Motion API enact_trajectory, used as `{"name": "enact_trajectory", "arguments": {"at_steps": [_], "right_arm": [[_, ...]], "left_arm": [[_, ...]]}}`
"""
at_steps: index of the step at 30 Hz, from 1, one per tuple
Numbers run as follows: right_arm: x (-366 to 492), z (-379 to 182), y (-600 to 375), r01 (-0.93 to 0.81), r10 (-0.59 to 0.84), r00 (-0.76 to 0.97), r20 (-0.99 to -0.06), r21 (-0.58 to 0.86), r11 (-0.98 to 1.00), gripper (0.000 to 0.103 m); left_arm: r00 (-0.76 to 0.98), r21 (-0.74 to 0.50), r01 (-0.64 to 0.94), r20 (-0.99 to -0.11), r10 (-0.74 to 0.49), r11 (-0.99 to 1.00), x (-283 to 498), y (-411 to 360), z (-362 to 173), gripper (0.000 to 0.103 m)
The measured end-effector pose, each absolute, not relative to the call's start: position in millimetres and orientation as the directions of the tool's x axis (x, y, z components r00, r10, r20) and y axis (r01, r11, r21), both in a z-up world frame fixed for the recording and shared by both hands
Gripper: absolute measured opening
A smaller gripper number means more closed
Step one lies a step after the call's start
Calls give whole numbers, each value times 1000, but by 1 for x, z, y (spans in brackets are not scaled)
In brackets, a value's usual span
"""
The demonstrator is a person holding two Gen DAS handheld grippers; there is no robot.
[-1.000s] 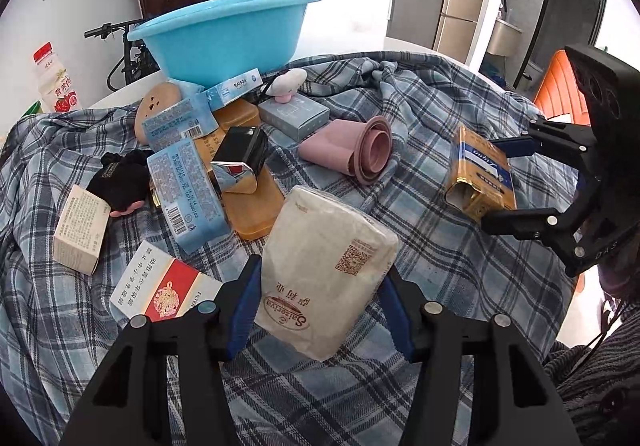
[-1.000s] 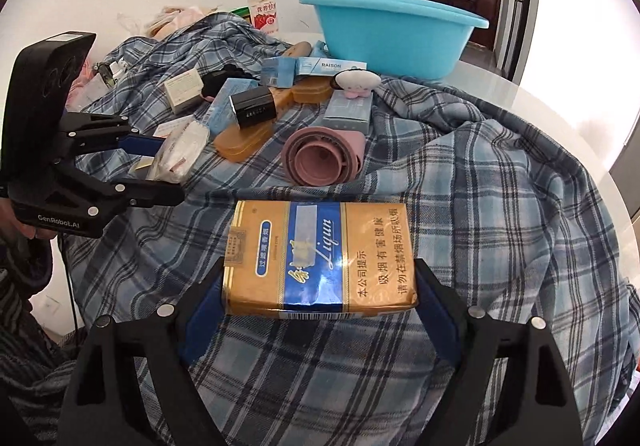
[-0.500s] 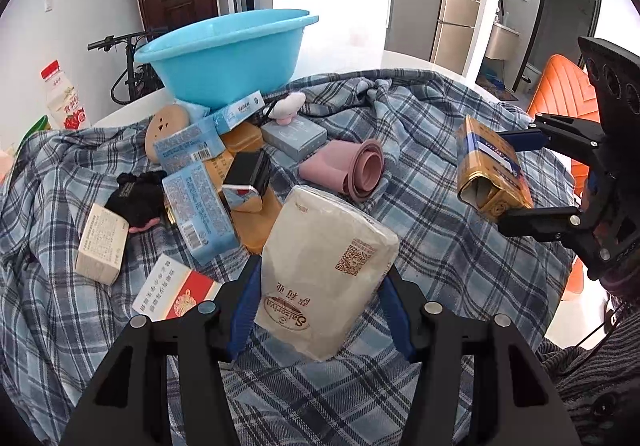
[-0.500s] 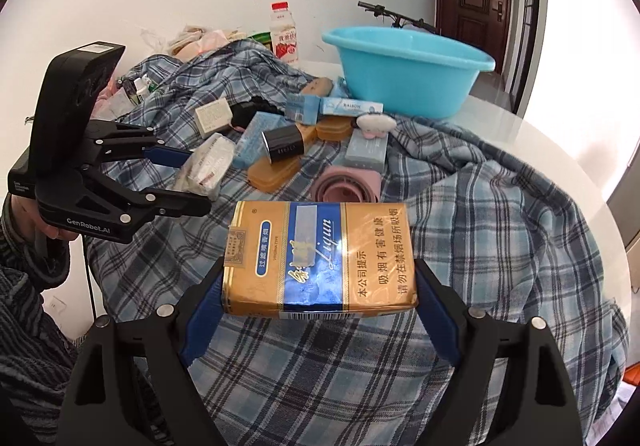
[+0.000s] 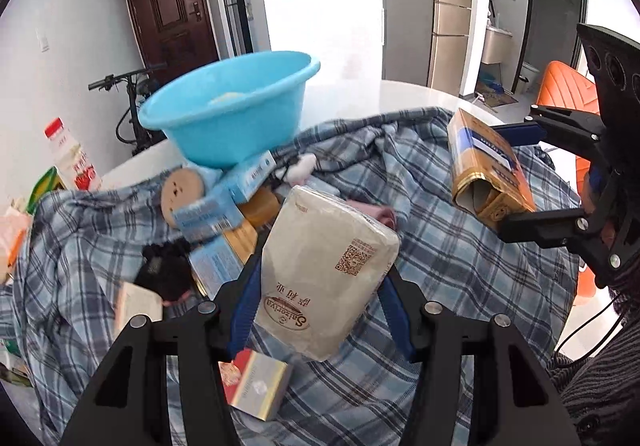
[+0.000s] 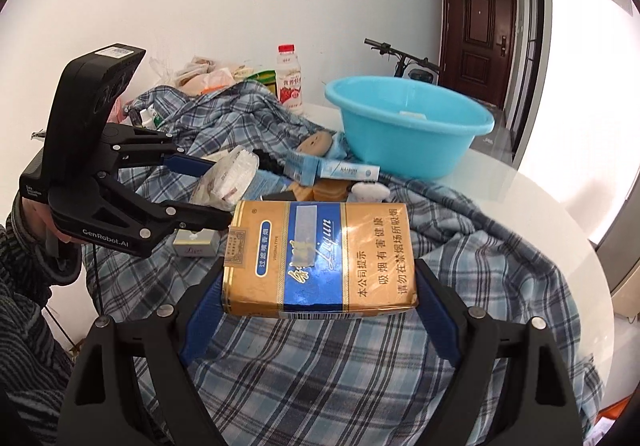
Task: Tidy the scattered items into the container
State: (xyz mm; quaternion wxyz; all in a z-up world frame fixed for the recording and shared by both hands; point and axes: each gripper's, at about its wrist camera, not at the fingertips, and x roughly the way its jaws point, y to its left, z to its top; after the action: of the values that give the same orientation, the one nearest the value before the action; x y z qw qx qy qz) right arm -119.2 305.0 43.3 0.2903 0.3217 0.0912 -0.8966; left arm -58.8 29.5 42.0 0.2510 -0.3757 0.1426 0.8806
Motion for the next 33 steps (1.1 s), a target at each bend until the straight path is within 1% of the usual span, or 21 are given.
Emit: {"name": "enact_trajectory", "arguments": {"at_steps": [5, 11, 15, 19, 24, 28, 33], "right_arm": [[-122, 62, 307, 579, -477, -645, -597, 26, -815, 85], [-128, 80, 312, 561, -465, -684, -562, 1, -828, 85], [-134, 91, 317, 536, -450, -719, -530, -9, -844, 85], [-144, 101, 325, 520, -443, -735, -513, -6, -854, 85], [-160, 117, 329, 511, -443, -754, -484, -9, -860, 86], [-174, 129, 330, 516, -458, -754, -471, 7, -857, 86], [-192, 140, 328, 518, -460, -761, -457, -2, -855, 85]], "left_arm": [[-603, 64, -555, -717, 349, -829, -72, 29, 57, 59], [-611, 79, -552, -716, 338, -830, -94, 32, 67, 59], [-616, 67, -547, -708, 347, -834, -108, 32, 80, 59], [-636, 82, -538, -693, 340, -839, -120, 32, 98, 59], [-654, 62, -526, -667, 357, -848, -135, 30, 118, 59], [-675, 88, -514, -655, 340, -853, -152, 36, 130, 59], [-686, 91, -518, -638, 350, -851, -170, 43, 146, 59]]}}
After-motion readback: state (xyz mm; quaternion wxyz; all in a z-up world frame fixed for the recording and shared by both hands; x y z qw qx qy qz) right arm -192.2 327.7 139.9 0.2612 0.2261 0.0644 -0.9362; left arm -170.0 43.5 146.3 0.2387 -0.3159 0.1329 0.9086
